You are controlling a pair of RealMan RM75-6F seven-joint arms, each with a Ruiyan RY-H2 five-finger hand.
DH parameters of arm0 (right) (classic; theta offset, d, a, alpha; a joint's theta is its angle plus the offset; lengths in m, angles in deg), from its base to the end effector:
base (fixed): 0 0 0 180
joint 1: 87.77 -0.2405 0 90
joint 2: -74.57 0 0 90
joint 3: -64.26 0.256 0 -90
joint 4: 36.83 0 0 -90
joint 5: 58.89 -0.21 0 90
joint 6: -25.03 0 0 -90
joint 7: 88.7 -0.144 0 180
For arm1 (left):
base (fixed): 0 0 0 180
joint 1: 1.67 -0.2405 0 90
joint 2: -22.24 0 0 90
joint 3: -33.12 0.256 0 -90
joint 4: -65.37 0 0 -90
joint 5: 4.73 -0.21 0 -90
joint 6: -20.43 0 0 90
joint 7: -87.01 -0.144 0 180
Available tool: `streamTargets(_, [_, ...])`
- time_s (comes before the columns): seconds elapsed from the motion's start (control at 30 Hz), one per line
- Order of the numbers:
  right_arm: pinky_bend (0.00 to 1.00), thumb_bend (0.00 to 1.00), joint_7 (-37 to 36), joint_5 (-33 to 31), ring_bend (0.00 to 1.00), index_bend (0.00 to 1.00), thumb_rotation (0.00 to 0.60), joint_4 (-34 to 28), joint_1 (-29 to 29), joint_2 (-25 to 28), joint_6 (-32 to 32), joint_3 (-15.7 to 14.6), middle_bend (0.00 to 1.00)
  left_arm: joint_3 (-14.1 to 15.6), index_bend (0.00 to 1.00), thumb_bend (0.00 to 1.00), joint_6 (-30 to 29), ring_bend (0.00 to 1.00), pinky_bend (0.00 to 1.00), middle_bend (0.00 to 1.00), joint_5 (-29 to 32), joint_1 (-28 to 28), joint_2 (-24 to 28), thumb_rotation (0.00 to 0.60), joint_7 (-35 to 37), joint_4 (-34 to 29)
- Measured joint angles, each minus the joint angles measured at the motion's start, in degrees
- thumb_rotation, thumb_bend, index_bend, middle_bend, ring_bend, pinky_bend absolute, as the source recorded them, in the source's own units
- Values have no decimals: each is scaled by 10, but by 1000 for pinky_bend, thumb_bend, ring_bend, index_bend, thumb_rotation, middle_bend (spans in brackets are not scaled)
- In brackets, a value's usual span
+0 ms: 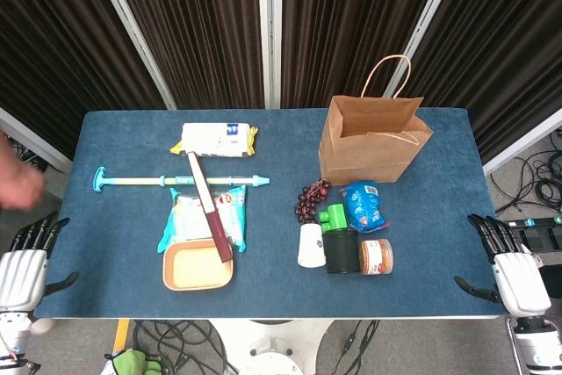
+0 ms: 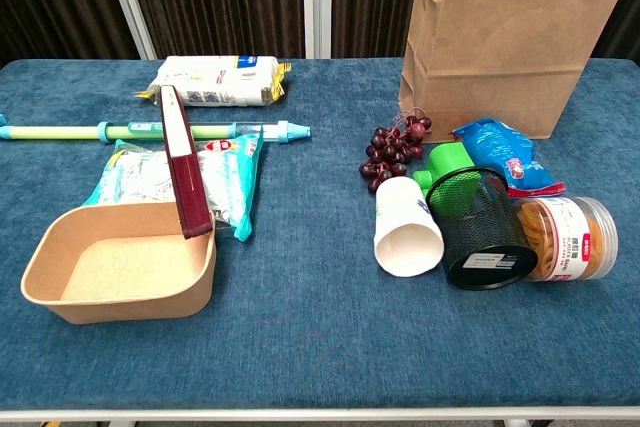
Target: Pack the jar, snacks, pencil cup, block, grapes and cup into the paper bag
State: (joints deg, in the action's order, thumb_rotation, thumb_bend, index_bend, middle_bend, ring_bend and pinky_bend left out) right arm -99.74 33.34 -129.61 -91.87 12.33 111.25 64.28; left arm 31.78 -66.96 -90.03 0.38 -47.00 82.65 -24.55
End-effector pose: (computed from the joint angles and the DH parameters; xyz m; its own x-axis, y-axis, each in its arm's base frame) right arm -0.3031 -0.1657 0.1585 0.2469 -0.0543 0.9675 -0.9658 -0.0950 0.2412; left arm -0.3207 0.1600 0.1362 0.4228 0.0131 0.9061 0.9049 0.0477 -0.4229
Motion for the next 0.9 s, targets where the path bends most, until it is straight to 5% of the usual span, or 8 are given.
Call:
streamTargets(0.5, [105, 63, 24, -6, 0, 0, 600, -6, -12, -8, -30, 0, 119, -2, 202, 42, 8, 133, 144, 175, 5, 3, -7, 600, 5, 9])
streamTargets(0.9, [126, 0, 91, -2, 0, 2, 600, -4, -74, -65, -150, -11, 160, -3, 202, 42, 13, 133, 143, 175, 10, 3, -12, 600, 15, 19])
